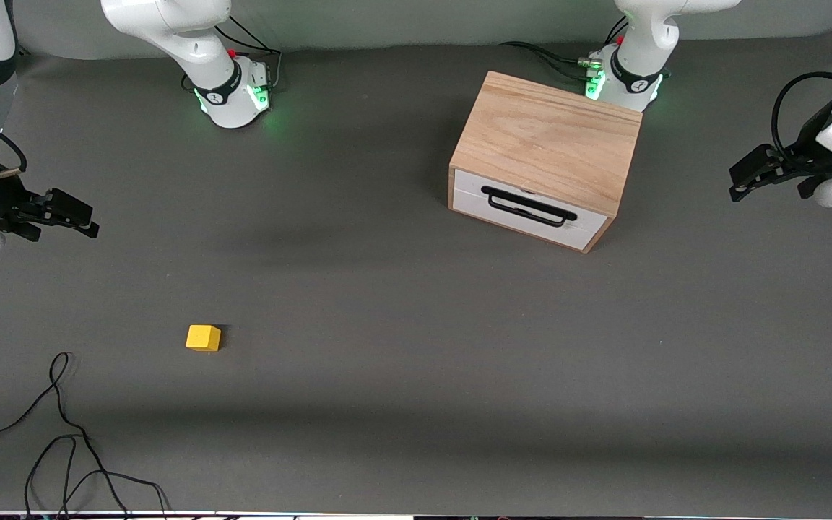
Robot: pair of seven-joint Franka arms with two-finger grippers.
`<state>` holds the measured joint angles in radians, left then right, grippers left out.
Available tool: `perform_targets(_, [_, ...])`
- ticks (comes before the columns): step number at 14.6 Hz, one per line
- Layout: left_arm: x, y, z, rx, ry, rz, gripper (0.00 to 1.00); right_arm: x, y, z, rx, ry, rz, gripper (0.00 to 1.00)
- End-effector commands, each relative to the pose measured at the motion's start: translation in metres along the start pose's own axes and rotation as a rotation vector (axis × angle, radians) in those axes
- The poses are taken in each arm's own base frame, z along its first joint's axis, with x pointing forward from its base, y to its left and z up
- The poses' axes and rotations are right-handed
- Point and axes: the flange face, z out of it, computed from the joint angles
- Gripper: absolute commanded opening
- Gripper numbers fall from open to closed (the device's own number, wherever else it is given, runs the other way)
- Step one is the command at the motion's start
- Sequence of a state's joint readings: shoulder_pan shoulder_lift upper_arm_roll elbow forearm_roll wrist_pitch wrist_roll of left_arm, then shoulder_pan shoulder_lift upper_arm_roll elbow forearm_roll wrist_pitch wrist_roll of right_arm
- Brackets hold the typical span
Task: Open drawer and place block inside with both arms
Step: 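Move the right gripper toward the yellow cube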
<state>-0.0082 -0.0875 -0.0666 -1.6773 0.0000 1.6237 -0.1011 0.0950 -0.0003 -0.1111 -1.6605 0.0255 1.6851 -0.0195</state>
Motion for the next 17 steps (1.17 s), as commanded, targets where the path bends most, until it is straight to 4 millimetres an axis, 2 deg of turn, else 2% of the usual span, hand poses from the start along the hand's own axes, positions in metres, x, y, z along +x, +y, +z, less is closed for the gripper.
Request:
perform_targets(1, [0.002,-0.006,-0.001,-0.013,0.008,0.038,1.0,0.002,-0.003,-0.003,0.004,-0.006,0.019,1.0])
perform_targets(4, [0.0,-0.009,-0.001,-0.013,-0.001,0.041,1.0,0.006,-0.001,0.0,0.009,-0.011,0.024,1.0])
perform_targets(6, [0.0,-0.009,-0.001,-0.013,-0.001,0.041,1.0,0.007,-0.008,0.002,0.018,-0.013,0.016,1.0])
perform_targets(8, [0.0,-0.009,-0.001,-0.013,-0.001,0.041,1.0,0.008,-0.045,-0.001,0.026,-0.004,-0.049,1.0])
perform_targets(9, [0.0,-0.009,-0.001,-0.013,-0.003,0.041,1.0,0.01,-0.068,0.004,0.044,-0.014,-0.084,1.0])
perform_targets(11, [0.0,-0.009,-0.001,-0.013,-0.004,0.041,1.0,0.013,-0.113,0.0,0.089,-0.006,-0.148,1.0])
perform_targets(13, [0.0,-0.009,0.0,-0.013,-0.006,0.04,1.0,0.022,-0.143,0.006,0.101,-0.011,-0.146,1.0])
perform_targets(15, [0.0,-0.009,0.0,-0.011,-0.007,0.04,1.0,0.031,-0.162,0.009,0.096,-0.009,-0.103,1.0])
perform_targets(17, [0.0,-0.009,0.0,-0.011,-0.007,0.04,1.0,0.046,-0.161,0.02,0.06,-0.005,-0.108,1.0])
